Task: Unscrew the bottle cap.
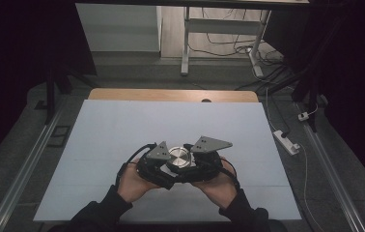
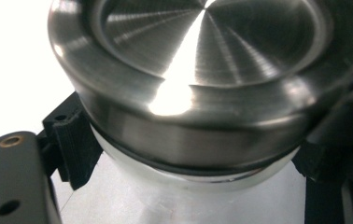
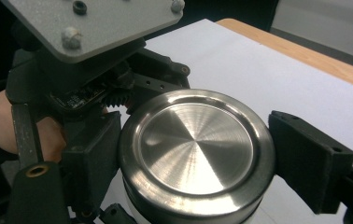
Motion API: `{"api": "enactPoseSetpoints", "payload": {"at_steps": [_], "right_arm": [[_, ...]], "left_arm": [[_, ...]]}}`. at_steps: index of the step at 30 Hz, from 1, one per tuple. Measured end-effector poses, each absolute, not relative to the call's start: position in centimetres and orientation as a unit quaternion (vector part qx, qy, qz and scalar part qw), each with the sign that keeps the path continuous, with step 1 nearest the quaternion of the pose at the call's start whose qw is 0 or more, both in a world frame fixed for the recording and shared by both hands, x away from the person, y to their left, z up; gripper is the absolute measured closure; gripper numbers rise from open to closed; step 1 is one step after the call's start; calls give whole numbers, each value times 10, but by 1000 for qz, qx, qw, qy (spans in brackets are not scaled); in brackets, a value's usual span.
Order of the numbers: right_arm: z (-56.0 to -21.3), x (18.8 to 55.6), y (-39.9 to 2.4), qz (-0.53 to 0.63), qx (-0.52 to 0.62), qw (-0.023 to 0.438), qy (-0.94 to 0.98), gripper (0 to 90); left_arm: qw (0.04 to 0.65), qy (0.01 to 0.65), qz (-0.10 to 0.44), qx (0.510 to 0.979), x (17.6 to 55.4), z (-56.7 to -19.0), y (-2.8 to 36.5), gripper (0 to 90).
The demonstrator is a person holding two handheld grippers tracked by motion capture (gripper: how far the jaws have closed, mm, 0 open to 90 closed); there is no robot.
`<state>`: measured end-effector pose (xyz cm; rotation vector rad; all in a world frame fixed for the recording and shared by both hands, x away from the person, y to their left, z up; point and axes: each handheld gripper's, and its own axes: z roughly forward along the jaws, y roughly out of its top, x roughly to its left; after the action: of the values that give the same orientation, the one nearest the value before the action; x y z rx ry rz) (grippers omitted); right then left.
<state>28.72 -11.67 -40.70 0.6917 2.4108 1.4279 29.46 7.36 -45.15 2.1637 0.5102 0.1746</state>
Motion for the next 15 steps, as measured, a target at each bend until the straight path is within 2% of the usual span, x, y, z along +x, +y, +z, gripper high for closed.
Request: {"api": "enactPoseSetpoints", "payload": {"at_steps": [6,7,12,13,15], "right_arm": [[-404,292,-120,489,201,101,843,200],[-403,296,-124,491,171,82,850,200],[-401,304,-130,499,118,42,858,201],[-401,308,-133,507,97,21,857,200],[-401,310,-134,509,86,11,857,200]], "left_arm": [[450,180,47,873,295,-452,77,157],[451,174,46,874,295,-451,77,157],[463,146,27,874,293,-450,78,157],[465,142,24,873,293,-450,78,157],[467,130,20,874,292,-449,77,157]]}}
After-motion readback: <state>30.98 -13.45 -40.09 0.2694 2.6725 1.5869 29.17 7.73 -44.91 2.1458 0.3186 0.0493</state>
